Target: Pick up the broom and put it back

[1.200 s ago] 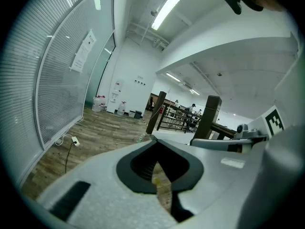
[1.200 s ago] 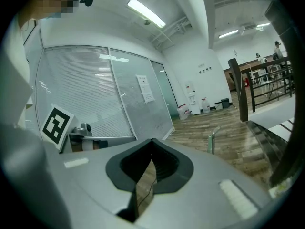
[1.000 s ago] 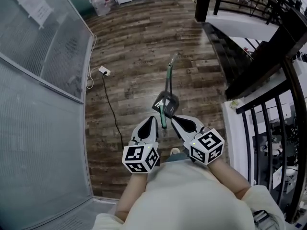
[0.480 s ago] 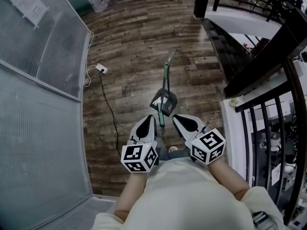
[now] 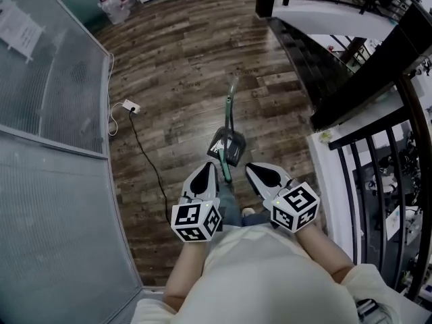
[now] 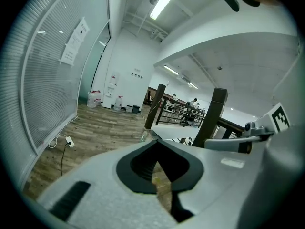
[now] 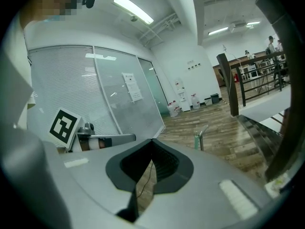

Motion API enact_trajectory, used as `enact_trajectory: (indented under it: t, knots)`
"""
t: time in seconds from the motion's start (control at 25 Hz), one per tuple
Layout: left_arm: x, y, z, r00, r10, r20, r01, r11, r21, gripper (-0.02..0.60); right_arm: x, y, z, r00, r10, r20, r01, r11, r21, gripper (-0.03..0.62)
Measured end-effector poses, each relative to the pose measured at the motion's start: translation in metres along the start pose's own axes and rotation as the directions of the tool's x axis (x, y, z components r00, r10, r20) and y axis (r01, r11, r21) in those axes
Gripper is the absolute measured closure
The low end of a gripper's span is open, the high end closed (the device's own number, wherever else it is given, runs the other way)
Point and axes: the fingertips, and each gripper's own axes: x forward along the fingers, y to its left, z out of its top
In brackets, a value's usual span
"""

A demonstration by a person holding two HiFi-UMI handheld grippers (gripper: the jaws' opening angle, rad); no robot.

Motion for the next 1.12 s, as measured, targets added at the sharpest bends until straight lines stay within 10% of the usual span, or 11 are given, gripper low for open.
enact_trajectory:
  t: [1.12]
  knots:
    - [0.198,0.083,-0.002,0.958,-0.166,-0.235,0.199,0.972,0.125,0.574,0.127,-0.106,0.021,0.968,-0.248,-0.032,0.249,0.951,0.182,0.588]
